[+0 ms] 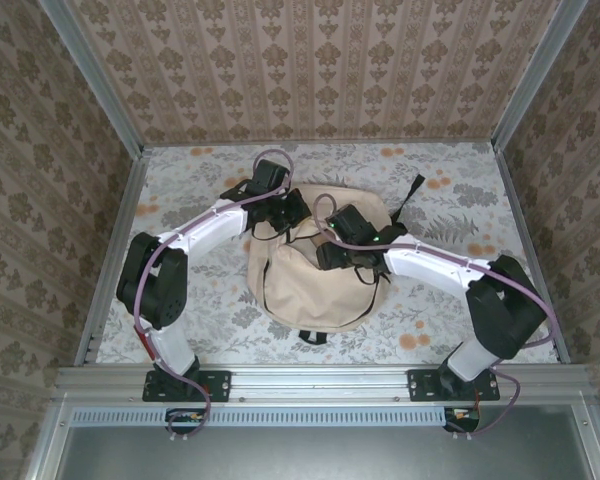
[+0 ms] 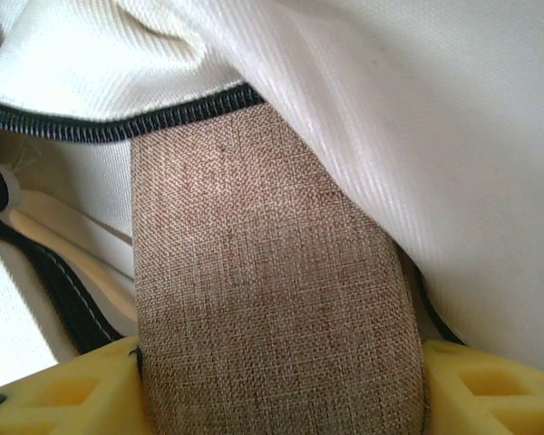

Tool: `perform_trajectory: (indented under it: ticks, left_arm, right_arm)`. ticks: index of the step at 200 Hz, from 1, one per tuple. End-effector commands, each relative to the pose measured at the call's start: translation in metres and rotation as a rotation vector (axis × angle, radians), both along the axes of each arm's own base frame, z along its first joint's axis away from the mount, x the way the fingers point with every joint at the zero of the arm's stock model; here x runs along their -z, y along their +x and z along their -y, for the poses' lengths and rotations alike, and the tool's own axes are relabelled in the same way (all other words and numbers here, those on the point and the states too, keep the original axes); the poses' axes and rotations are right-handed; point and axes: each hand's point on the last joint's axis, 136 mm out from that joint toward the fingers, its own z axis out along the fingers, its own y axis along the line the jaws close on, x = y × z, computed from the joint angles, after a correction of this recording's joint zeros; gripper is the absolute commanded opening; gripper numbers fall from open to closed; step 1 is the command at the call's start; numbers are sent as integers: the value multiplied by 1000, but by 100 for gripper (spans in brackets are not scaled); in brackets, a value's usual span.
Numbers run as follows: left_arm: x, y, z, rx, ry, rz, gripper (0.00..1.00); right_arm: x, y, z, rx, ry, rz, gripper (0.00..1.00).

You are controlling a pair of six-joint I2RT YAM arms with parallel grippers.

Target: Pack the student bag

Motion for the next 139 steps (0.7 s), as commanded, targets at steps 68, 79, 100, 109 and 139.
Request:
perform_trajectory:
  ticks: [68, 79, 100, 109, 139]
  left_arm:
    - [-11, 1, 1, 17, -30, 25, 0]
    - [-12, 1, 1, 18, -32, 26, 0]
    - [-12, 1, 1, 19, -32, 26, 0]
    - [-13, 1, 1, 19, -32, 28, 0]
    - [-14, 1, 1, 20, -33, 28, 0]
  right_arm:
    - [-36, -24, 16, 185, 174, -39, 79]
    - [-32, -30, 13, 198, 222, -69, 72]
    - [-29, -34, 1, 211, 312, -113, 52]
    - [-28, -34, -4, 213, 338, -126, 44]
    - [-14, -29, -17, 199, 348, -172, 27]
